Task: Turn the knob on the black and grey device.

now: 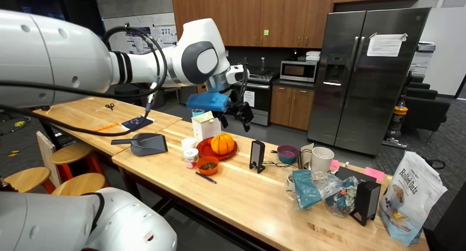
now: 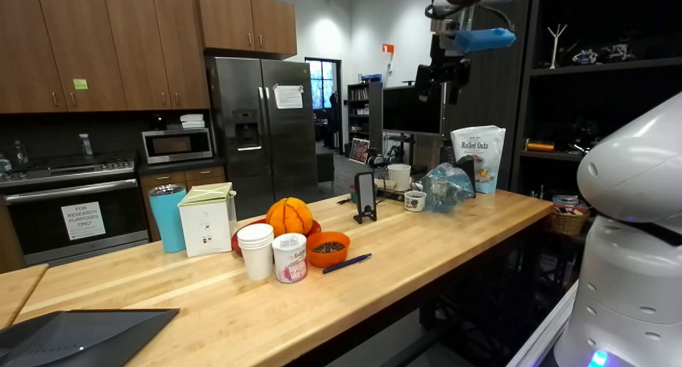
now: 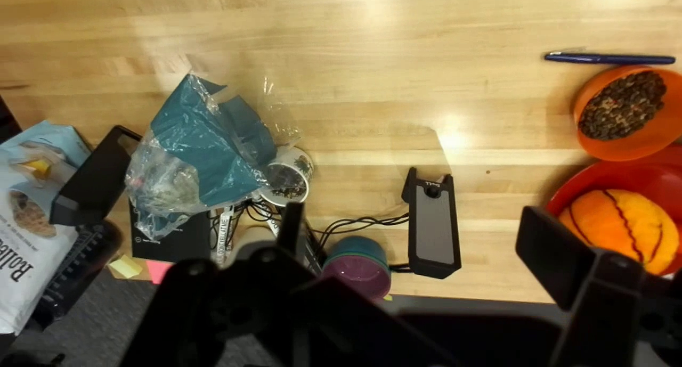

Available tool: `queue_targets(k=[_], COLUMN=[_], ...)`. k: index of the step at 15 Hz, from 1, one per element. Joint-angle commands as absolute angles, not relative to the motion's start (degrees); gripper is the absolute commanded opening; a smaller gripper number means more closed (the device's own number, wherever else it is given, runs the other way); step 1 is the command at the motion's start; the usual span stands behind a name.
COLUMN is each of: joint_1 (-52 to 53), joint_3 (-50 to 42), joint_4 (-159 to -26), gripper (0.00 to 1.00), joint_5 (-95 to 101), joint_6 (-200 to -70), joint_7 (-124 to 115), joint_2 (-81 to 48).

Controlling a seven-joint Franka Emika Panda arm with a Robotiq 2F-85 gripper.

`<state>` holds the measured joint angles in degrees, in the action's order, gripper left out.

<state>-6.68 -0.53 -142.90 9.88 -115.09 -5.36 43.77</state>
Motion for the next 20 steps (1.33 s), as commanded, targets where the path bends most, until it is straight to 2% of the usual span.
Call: queue_targets(k=[1, 7, 8, 13, 15, 20], joint_1=[-10.3, -16.8, -13.2, -14.9, -18.2, -17.8], joint_3=[6.3, 18.3, 14.7, 17.1, 20.6, 24.9], joint_4=[-147.1, -154.2, -153.0, -154.3, -152.7, -151.3], gripper=[1.0, 1.0, 1.0, 1.0, 1.0, 1.0], joint_5=[13.6, 23.2, 20.6, 23.2, 24.1, 25.1], joint_6=[-120.6, -125.1, -124.4, -124.2, -121.2, -117.9], joint_7=[-18.7, -41.2, -36.8, -40.9, -49.6, -68.9], joint_2=[43.8, 43.6, 43.5, 43.4, 43.0, 40.3])
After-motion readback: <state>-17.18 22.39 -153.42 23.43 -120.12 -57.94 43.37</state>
